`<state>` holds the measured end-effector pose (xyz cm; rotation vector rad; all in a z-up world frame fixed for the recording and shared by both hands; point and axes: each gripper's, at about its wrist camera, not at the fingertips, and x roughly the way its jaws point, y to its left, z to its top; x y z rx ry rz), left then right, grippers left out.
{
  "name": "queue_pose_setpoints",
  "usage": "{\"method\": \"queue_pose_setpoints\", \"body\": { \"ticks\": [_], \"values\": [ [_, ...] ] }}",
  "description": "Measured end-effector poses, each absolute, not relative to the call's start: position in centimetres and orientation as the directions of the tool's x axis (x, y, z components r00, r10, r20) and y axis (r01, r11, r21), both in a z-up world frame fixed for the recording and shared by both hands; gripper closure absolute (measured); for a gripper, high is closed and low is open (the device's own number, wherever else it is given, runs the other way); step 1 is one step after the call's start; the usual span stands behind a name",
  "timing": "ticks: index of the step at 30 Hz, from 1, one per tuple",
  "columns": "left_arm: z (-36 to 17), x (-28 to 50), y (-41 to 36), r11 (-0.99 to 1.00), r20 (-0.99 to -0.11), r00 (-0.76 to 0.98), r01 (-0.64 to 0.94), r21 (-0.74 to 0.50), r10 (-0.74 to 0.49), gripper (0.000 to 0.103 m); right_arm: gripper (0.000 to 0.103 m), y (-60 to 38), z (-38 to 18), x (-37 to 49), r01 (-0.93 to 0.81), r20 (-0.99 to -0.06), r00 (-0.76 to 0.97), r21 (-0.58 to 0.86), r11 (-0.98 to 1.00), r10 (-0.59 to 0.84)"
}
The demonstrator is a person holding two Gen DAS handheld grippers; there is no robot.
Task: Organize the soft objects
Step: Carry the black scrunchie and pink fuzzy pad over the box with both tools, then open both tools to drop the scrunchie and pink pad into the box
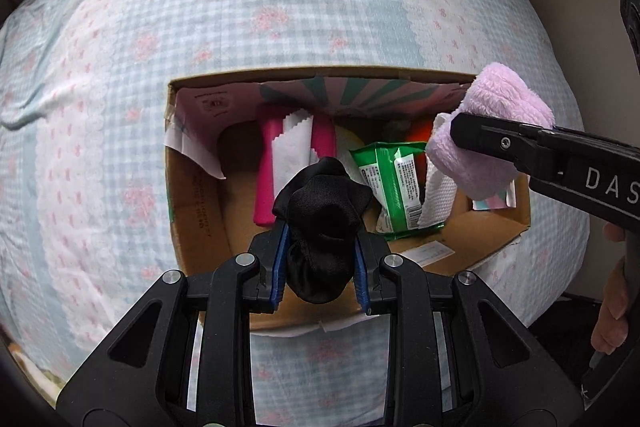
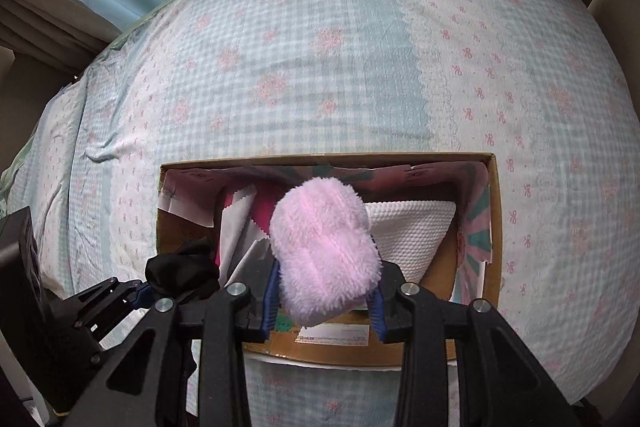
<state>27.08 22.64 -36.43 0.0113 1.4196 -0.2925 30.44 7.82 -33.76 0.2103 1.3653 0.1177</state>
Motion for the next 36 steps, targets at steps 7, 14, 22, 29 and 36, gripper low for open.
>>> {"method": "queue_pose_setpoints", "body": {
  "ticks": [7, 14, 22, 29, 36],
  "values": [
    [-39.6, 26.8, 21.2, 0.946, -0.985, 0.067, 0.293, -0.135, -0.162, 0.079, 0.069, 8.4, -38.3, 32.8, 0.093, -0.962, 0.097, 0.263, 0.96, 0.255],
    [-37.9, 25.8, 21.0, 0.926, -0.974, 0.118, 0.349, -0.141, -0.193, 0.0, 0.002, 7.1, -38.3, 33.0, 0.176, -0.954, 0.104, 0.296, 0.939, 0.281],
    [-37.8, 24.6, 21.6, 0.932, -0.974, 0.12, 0.335, -0.141, -0.191, 0.0, 0.001, 5.6, -37.1, 31.2, 0.205, -0.969, 0.121, 0.238, 0.949, 0.217],
    [-35.1, 23.0, 21.7, 0.936, -0.968, 0.175, 0.333, -0.115, -0.181, 0.0, 0.001, 5.4, -34.0, 28.8, 0.167, -0.96, 0.176, 0.247, 0.955, 0.218],
    [-27.1, 21.1, 21.2, 0.952, -0.927, 0.318, 0.289, -0.105, -0.198, 0.0, 0.001, 3.3, -26.3, 25.3, 0.099, -0.928, 0.306, 0.252, 0.963, 0.212]
  ]
}}
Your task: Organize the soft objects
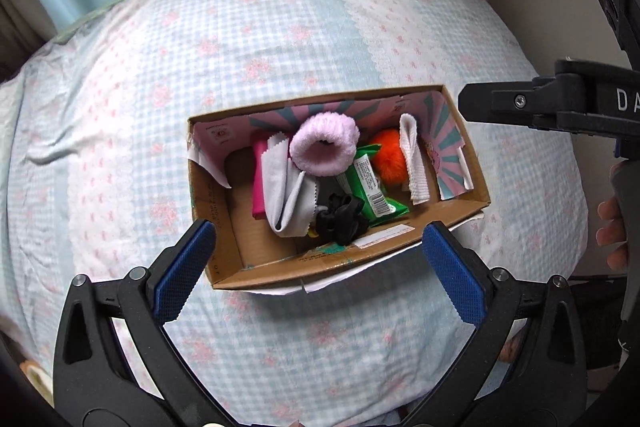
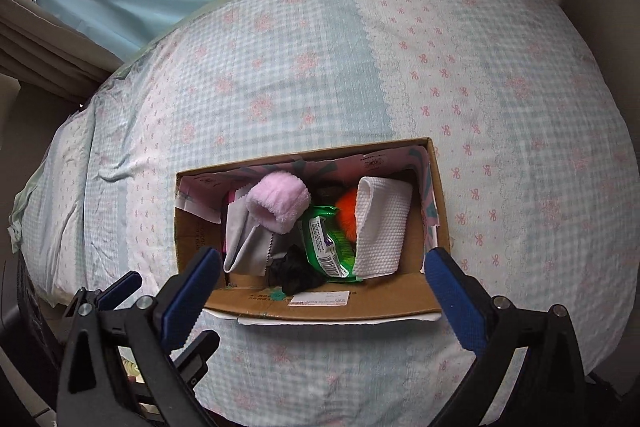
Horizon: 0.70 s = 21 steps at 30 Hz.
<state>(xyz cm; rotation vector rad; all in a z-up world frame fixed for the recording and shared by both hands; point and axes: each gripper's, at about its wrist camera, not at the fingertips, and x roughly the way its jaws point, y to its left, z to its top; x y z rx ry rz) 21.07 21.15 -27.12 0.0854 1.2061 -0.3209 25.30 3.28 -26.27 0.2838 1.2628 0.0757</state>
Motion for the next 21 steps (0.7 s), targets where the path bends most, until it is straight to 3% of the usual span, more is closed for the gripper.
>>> {"method": "queue_pose_setpoints", "body": {
  "ticks": [12, 21],
  "values": [
    [-8.4, 14.2, 19.2, 0.98, -0.741, 0.642, 0.152, -0.127, -0.195, 0.0, 0.001, -2.6, -8.2, 14.0, 0.009, -0.766, 0.64, 0.077, 0.997, 0.054],
    [-3.1, 8.0, 17.5, 0.989, -0.632, 0.761, 0.116, -0.09, -0.147, 0.0, 0.001, -4.5, -4.5, 8.3, 0.035, -0.659, 0.752, 0.033, 0.999, -0.005]
  ]
}}
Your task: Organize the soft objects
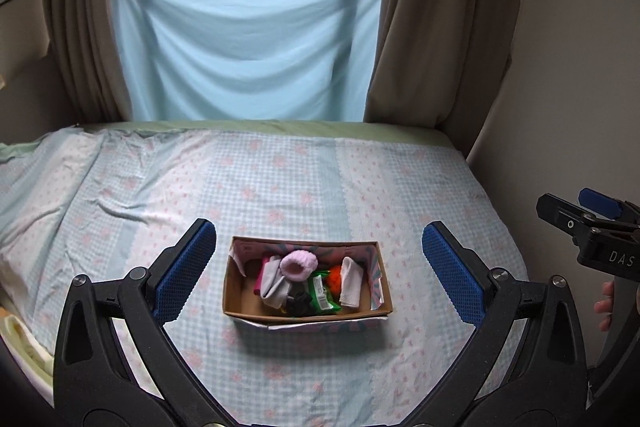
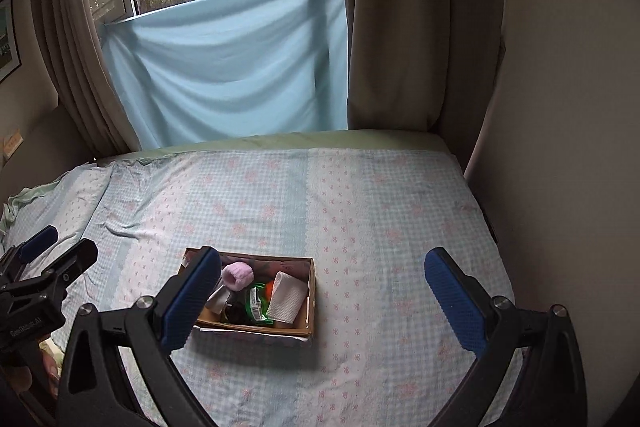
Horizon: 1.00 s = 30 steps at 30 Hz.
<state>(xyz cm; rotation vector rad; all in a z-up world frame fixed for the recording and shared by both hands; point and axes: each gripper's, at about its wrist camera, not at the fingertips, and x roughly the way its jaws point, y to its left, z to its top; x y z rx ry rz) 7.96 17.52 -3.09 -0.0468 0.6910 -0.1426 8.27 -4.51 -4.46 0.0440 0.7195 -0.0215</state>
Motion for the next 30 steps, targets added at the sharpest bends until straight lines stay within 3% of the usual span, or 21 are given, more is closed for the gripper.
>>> {"method": "queue_pose_setpoints", "body": {
  "ticks": [30],
  "values": [
    [-2.6, 5.7, 15.3, 0.995, -0.585, 0.805, 0.098, -0.031, -0.098, 0.0, 0.001, -5.7, -4.1, 5.3, 0.051, -0.6, 0.799, -0.002, 0.999, -0.042]
  ]
}}
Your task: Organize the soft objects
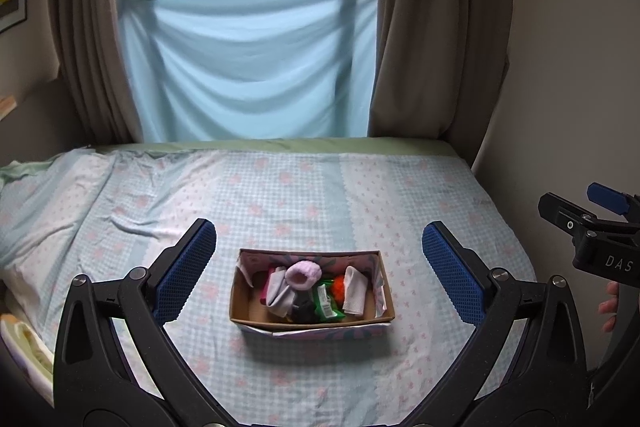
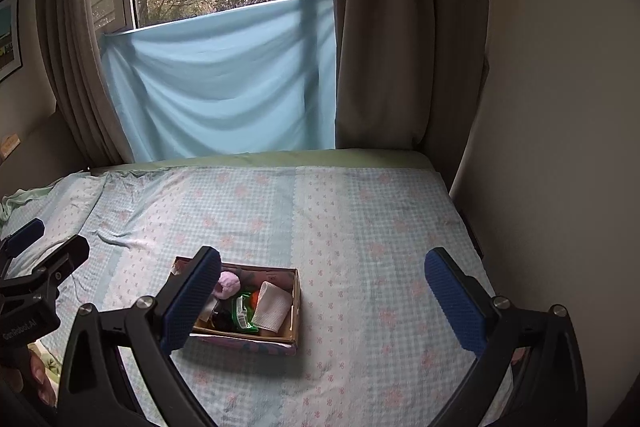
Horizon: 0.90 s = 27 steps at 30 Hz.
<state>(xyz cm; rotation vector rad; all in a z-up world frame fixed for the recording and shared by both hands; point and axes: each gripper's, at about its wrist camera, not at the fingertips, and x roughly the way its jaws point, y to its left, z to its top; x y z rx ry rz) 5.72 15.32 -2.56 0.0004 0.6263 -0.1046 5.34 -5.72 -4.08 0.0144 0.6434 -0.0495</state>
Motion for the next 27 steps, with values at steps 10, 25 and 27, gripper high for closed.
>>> {"method": "queue_pose_setpoints", "body": {
  "ticks": [10, 25, 27],
  "values": [
    [-2.7, 6.3, 15.8, 0.996, -0.582, 0.809, 0.083, -0.031, -0.086, 0.0, 0.001, -5.4, -3.8, 5.9, 0.049, -0.598, 0.8, -0.013, 0.999, -0.047],
    [-2.7, 6.6, 16.0, 0.996, -0.582, 0.809, 0.082, -0.03, -0.084, 0.0, 0.001, -5.4, -3.6, 6.6, 0.052, -0.598, 0.8, -0.009, 0.999, -0.047],
    [-2.7, 6.6, 16.0, 0.996, -0.583, 0.808, 0.082, -0.029, -0.083, 0.0, 0.001, -5.4, -3.6, 6.7, 0.051, -0.599, 0.8, -0.01, 0.999, -0.046]
  ]
}}
